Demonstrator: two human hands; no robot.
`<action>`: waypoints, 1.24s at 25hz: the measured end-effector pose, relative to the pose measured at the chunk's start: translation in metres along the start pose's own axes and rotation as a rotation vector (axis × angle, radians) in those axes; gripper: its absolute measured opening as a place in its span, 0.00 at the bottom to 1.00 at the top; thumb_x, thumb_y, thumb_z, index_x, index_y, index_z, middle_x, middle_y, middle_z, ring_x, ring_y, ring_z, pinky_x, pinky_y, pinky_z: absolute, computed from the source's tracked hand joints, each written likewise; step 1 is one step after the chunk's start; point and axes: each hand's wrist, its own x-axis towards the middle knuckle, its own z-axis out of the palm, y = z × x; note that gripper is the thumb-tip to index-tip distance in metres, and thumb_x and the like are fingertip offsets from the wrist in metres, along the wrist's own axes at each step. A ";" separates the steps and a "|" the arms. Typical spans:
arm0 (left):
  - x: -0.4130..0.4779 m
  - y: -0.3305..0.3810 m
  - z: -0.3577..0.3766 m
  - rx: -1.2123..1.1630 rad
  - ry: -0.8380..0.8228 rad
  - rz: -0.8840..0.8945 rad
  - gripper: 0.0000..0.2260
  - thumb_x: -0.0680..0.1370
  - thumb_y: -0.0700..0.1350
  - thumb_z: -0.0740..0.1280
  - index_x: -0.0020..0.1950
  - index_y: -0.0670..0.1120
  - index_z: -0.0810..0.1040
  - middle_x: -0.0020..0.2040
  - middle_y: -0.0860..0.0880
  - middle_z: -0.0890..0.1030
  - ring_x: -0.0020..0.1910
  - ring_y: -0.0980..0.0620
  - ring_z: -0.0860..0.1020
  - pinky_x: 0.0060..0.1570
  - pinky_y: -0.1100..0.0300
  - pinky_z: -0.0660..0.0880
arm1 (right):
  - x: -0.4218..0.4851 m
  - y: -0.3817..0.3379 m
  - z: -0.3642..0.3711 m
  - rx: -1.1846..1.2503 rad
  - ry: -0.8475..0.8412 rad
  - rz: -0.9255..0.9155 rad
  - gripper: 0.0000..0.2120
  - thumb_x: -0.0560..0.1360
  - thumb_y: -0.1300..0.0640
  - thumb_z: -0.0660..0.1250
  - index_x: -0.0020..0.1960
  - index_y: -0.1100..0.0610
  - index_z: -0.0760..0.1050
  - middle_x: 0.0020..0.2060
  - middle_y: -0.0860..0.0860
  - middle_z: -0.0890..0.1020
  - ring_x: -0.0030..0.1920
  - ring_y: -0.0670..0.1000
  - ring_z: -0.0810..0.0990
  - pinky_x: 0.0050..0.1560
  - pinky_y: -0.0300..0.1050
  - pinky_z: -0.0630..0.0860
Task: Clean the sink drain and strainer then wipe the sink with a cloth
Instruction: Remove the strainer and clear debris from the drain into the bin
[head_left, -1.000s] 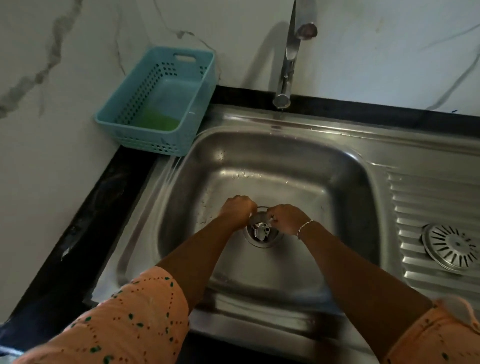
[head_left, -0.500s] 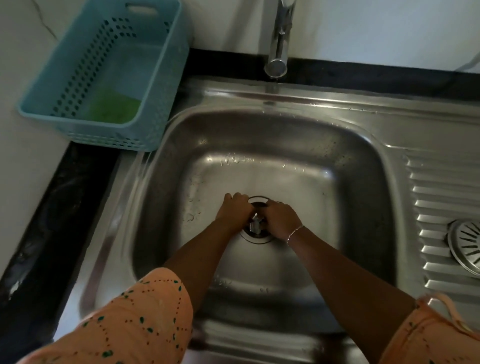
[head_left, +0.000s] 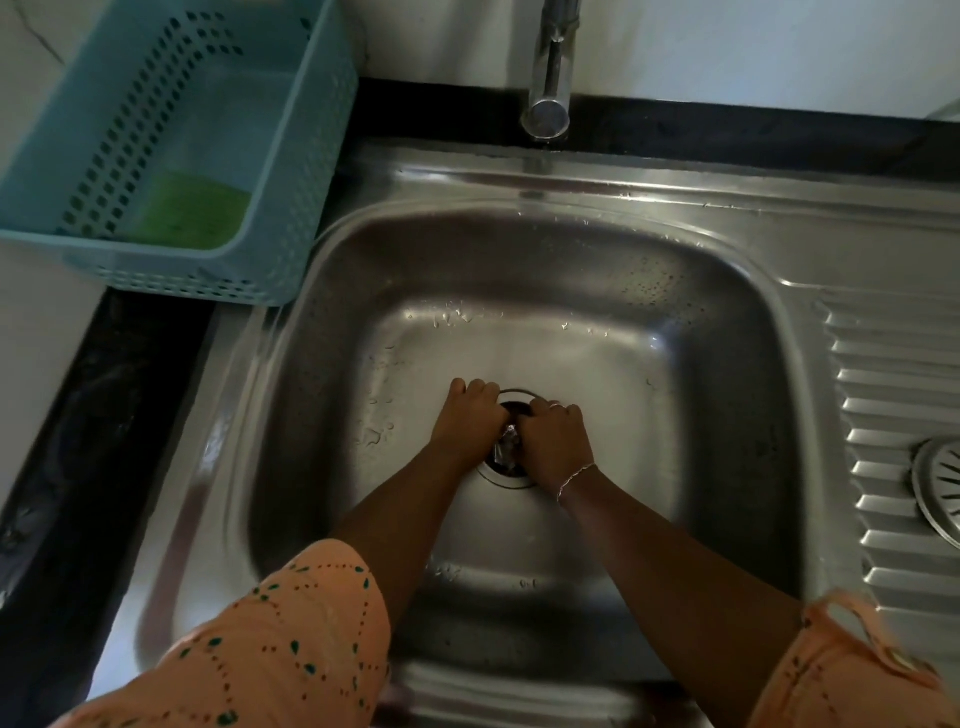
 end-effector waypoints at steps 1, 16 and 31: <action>0.000 0.000 0.000 0.001 0.000 -0.001 0.11 0.78 0.41 0.58 0.55 0.44 0.78 0.56 0.44 0.75 0.58 0.44 0.70 0.58 0.51 0.63 | 0.000 -0.001 0.001 -0.003 0.005 0.012 0.15 0.76 0.55 0.57 0.60 0.55 0.74 0.58 0.57 0.77 0.59 0.59 0.73 0.58 0.51 0.64; -0.009 -0.004 -0.014 -0.287 0.060 -0.181 0.10 0.77 0.44 0.61 0.53 0.45 0.80 0.53 0.43 0.76 0.55 0.45 0.73 0.57 0.52 0.65 | 0.006 0.024 -0.032 -0.019 0.110 0.085 0.11 0.74 0.55 0.62 0.51 0.55 0.80 0.50 0.56 0.80 0.55 0.59 0.75 0.54 0.50 0.68; -0.020 -0.014 -0.034 -0.577 0.118 -0.350 0.07 0.75 0.44 0.65 0.47 0.44 0.82 0.51 0.43 0.78 0.52 0.44 0.76 0.56 0.52 0.67 | -0.006 0.034 -0.059 0.246 0.210 0.155 0.08 0.71 0.60 0.65 0.46 0.54 0.83 0.46 0.57 0.82 0.51 0.59 0.77 0.47 0.46 0.71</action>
